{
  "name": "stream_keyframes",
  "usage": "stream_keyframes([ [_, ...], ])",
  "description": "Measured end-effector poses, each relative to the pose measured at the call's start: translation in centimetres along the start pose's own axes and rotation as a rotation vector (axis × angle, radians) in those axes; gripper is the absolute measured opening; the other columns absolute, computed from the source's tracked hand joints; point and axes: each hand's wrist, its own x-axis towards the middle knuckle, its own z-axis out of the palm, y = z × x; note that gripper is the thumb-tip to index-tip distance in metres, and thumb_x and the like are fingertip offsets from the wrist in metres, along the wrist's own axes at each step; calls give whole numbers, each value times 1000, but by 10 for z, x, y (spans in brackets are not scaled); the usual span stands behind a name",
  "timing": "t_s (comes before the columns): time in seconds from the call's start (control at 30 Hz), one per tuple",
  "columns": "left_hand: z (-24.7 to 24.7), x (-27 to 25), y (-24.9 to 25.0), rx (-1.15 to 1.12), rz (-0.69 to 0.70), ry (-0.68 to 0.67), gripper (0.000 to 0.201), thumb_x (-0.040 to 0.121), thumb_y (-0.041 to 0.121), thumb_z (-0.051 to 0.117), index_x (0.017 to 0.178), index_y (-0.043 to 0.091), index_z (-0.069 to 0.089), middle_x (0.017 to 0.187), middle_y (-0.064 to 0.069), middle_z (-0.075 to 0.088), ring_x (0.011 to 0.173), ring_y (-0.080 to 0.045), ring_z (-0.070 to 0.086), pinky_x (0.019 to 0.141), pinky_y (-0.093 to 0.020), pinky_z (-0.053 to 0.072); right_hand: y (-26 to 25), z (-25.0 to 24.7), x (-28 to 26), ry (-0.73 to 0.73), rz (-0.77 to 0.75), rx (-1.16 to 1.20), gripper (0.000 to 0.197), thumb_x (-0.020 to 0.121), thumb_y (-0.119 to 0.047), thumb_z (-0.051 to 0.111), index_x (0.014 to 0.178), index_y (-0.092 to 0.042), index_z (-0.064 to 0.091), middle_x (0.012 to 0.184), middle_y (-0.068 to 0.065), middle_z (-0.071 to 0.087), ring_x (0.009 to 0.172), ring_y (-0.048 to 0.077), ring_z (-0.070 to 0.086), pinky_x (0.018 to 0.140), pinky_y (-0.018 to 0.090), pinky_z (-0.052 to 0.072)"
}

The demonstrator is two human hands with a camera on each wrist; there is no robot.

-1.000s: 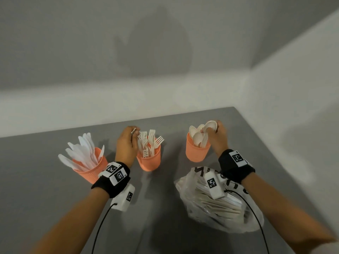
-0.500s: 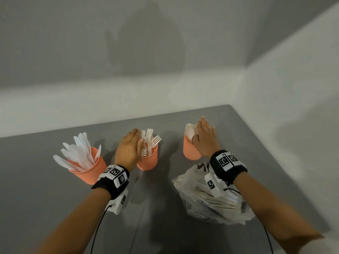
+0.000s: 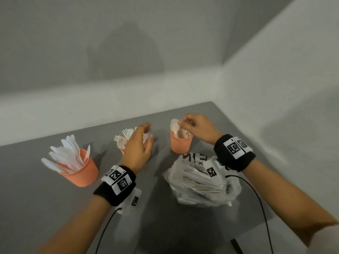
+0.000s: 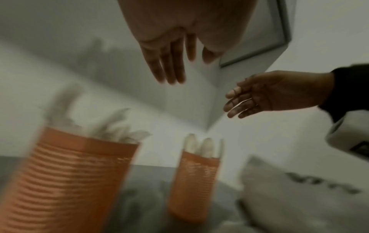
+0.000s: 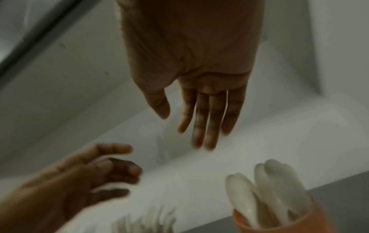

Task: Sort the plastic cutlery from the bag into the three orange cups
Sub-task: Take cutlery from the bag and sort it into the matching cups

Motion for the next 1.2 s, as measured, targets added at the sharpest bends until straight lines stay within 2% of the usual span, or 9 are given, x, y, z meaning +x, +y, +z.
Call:
stream_keyframes([
  [0.07,13,-8,14,-32,54,-97,33,90,27,45,111,7,59,107,-6,64,92,-14,58,85,-33,49,-7,-2,-21,-190,59,51,18,89,-11,59,89,4,68,87,17,72,73,19,67,74,29,56],
  [0.13,27,-17,22,-38,142,-205,32,85,28,42,98,9,65,95,-5,63,84,-9,54,77,-22,45,-1,4,-40,-442,152,-91,20,87,-12,58,89,4,70,82,11,72,65,11,65,65,20,53],
  [0.2,39,-26,24,-30,152,-307,37,81,34,39,90,12,66,93,0,57,86,-8,50,77,-10,38,11,15,-53,-624,235,-285,20,87,-13,57,89,1,70,82,8,69,66,12,61,68,23,50],
  [0.27,50,-35,24,50,126,-405,35,81,39,44,89,15,68,103,1,54,97,-11,50,87,-17,41,26,26,-66,-676,262,-512,16,87,-11,56,90,-2,68,89,11,68,77,20,62,76,30,49],
  [0.4,64,-49,23,215,-34,-625,29,89,27,57,115,16,62,126,-4,47,116,-17,48,99,-23,34,59,49,-89,-626,279,-712,47,88,-11,56,133,-8,44,132,13,51,121,28,49,99,33,39],
  [0.53,65,-53,22,229,-148,-733,47,89,20,56,134,12,45,139,-6,47,128,-19,44,106,-27,30,79,67,-102,-516,225,-756,45,90,-17,55,131,-10,38,132,12,48,119,27,48,92,36,42],
  [0.8,55,-49,33,174,-221,-693,47,88,10,54,134,7,44,139,-10,48,127,-23,44,105,-28,31,89,72,-99,-456,144,-819,35,94,-21,48,127,-8,47,129,12,53,116,29,52,99,40,42],
  [1.1,45,-45,40,166,-222,-687,44,88,12,55,131,10,49,129,-10,55,116,-23,53,88,-22,40,94,64,-103,-362,152,-607,9,89,-11,52,95,-16,55,117,11,61,98,22,54,88,26,40],
  [1.2,43,-44,43,136,-237,-705,43,88,10,54,130,8,50,126,-11,55,110,-25,56,84,-25,44,98,62,-104,-351,188,-527,18,88,-13,55,106,-14,57,120,7,60,103,21,55,89,26,41],
])
